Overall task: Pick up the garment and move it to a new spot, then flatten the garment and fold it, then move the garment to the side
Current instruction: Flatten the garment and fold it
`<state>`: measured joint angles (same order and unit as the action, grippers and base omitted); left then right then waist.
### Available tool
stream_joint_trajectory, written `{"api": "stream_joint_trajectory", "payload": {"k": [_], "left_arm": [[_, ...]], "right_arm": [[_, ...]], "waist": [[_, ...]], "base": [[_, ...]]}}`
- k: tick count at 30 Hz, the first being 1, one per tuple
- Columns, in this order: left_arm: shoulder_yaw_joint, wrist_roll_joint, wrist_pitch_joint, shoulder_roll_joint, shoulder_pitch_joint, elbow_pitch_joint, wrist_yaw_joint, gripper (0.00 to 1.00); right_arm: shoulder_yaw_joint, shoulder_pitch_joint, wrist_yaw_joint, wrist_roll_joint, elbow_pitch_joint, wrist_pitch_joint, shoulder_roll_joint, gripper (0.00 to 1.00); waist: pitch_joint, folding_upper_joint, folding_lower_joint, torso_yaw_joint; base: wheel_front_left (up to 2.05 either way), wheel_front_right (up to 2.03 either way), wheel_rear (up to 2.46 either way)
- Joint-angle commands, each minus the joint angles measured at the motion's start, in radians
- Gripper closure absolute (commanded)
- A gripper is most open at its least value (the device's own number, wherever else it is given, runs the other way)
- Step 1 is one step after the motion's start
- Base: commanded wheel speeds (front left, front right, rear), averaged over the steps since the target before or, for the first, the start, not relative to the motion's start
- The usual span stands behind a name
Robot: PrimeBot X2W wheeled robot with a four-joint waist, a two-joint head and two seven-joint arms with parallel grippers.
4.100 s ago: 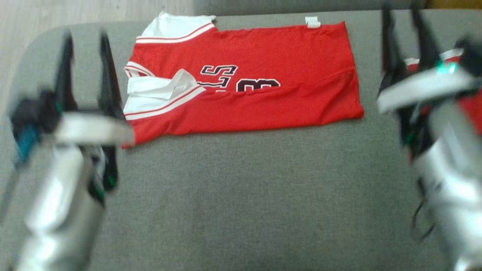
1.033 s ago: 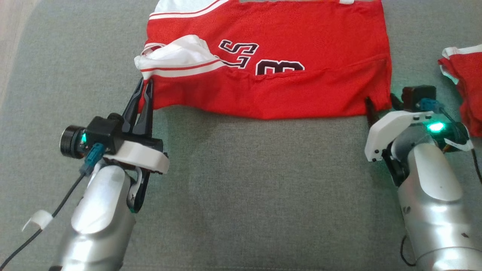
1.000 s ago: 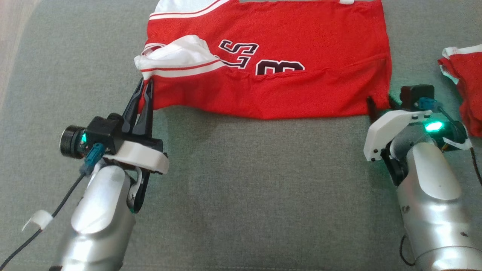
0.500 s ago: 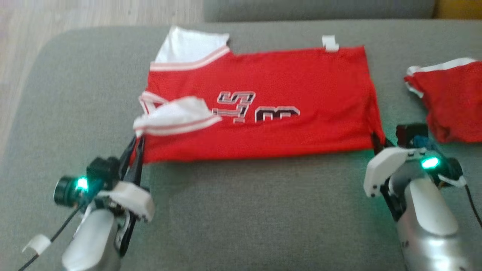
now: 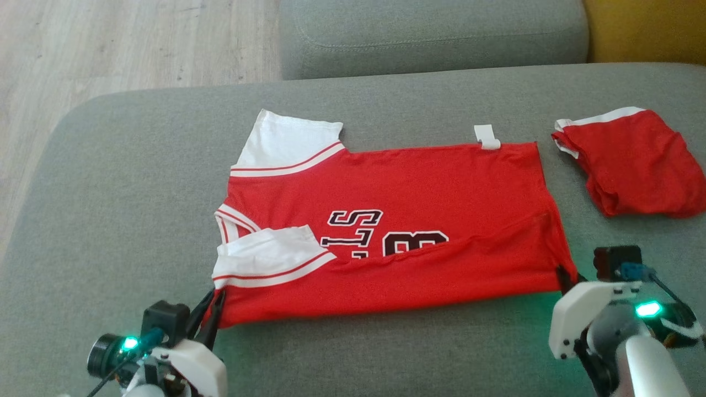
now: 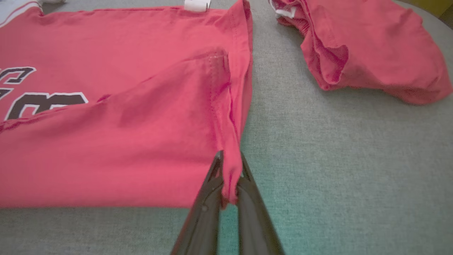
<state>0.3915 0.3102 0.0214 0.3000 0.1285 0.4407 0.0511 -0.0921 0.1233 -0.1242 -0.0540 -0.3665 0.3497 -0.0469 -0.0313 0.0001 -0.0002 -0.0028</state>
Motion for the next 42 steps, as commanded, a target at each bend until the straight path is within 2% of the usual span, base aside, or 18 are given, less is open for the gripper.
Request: {"api": "stream_joint_trajectory", "payload": {"k": [1, 6, 7, 8, 9, 10, 11, 15, 17, 18, 19, 26, 31, 36, 39, 40, 42], "left_arm": [[-0.032, 0.011, 0.005, 0.033, 0.025, -0.052, -0.013, 1.00], [-0.027, 0.019, 0.020, 0.025, 0.004, -0.093, -0.029, 1.00], [-0.026, 0.020, 0.020, 0.024, 0.003, -0.096, -0.031, 1.00], [-0.026, 0.021, 0.018, 0.023, 0.003, -0.099, -0.032, 1.00], [-0.026, 0.022, 0.016, 0.022, 0.003, -0.101, -0.034, 0.87], [-0.027, 0.023, 0.015, 0.021, 0.002, -0.102, -0.038, 0.56], [-0.028, 0.023, 0.013, 0.018, 0.003, -0.105, -0.043, 0.00], [-0.046, 0.025, -0.022, 0.012, 0.008, -0.125, -0.073, 0.00], [-0.069, 0.024, -0.065, 0.006, 0.015, -0.145, -0.102, 0.00], [-0.089, 0.029, -0.109, -0.005, 0.020, -0.166, -0.121, 0.00], [-0.089, 0.029, -0.109, -0.005, 0.020, -0.166, -0.121, 0.00], [-0.102, 0.029, -0.237, -0.034, 0.054, -0.238, -0.122, 0.00], [-0.101, 0.023, -0.263, -0.035, 0.100, -0.260, -0.100, 0.00], [-0.093, 0.015, -0.241, -0.003, 0.210, -0.237, -0.056, 0.00], [-0.099, 0.034, -0.186, 0.023, 0.299, -0.185, -0.016, 0.00], [-0.095, 0.045, -0.131, 0.051, 0.357, -0.130, 0.014, 0.00], [-0.089, 0.057, -0.091, 0.077, 0.417, -0.082, 0.040, 0.00]], "right_arm": [[0.029, 0.004, -0.007, 0.023, 0.076, 0.012, -0.003, 1.00], [0.041, -0.047, -0.007, 0.078, 0.157, 0.017, -0.003, 1.00], [0.043, -0.051, -0.007, 0.083, 0.166, 0.009, -0.003, 0.61], [0.046, -0.053, -0.007, 0.090, 0.174, -0.001, -0.003, 0.05], [0.044, -0.054, -0.007, 0.097, 0.180, -0.012, -0.003, 0.00], [0.042, -0.054, -0.007, 0.100, 0.184, -0.023, -0.003, 0.00], [0.040, -0.054, -0.007, 0.104, 0.188, -0.033, -0.003, 0.00], [0.037, -0.047, -0.007, 0.121, 0.211, -0.095, -0.003, 0.00], [0.034, -0.041, -0.007, 0.092, 0.234, -0.146, -0.003, 0.00], [0.038, -0.036, -0.007, 0.118, 0.255, -0.206, -0.003, 0.00], [0.038, -0.036, -0.007, 0.118, 0.255, -0.206, -0.003, 0.00], [0.135, -0.038, -0.007, 0.169, 0.272, -0.399, -0.003, 0.00], [0.169, -0.026, -0.007, 0.179, 0.263, -0.449, -0.003, 0.00], [0.184, 0.000, -0.007, 0.189, 0.267, -0.477, -0.003, 0.00], [0.197, 0.017, -0.007, 0.195, 0.272, -0.491, -0.003, 0.00], [0.217, 0.027, -0.007, 0.200, 0.276, -0.500, -0.003, 0.00], [0.231, 0.037, -0.007, 0.209, 0.282, -0.509, -0.003, 0.00]], "waist": [[-0.002, -0.0001, 0.0002, -0.004], [-0.006, -0.0001, 0.0002, -0.014], [-0.006, -0.0001, 0.0002, -0.017], [-0.006, -0.0001, 0.0002, -0.019], [-0.005, -0.0001, 0.0002, -0.021], [-0.004, -0.0001, 0.0002, -0.022], [-0.003, -0.0001, 0.0002, -0.024], [0.000, -0.0001, 0.0002, -0.030], [0.001, -0.0001, 0.0002, -0.034], [0.002, -0.0001, 0.0002, -0.036], [0.002, -0.0001, 0.0002, -0.036], [-0.005, -0.0001, 0.0002, -0.052], [-0.027, -0.0001, 0.0002, -0.074], [-0.074, -0.0001, 0.0002, -0.107], [-0.114, -0.0001, 0.0002, -0.130], [-0.143, -0.0001, 0.0002, -0.151], [-0.176, -0.0001, 0.0002, -0.171]], "base": [[0.00, 0.00, 0.00], [0.00, 0.00, 0.00], [0.00, 0.00, 0.00], [0.00, 0.00, 0.00], [0.00, 0.00, 0.00], [0.00, 0.00, 0.00], [0.00, 0.00, 0.00], [0.00, 0.00, 0.00], [0.00, 0.00, 0.00], [0.00, 0.00, 0.00], [0.00, 0.00, 0.00], [0.00, 0.00, 0.00], [0.00, 0.00, 0.00], [0.00, 0.00, 0.00], [0.00, 0.00, 0.00], [0.00, 0.00, 0.00], [0.00, 0.00, 0.00]]}}
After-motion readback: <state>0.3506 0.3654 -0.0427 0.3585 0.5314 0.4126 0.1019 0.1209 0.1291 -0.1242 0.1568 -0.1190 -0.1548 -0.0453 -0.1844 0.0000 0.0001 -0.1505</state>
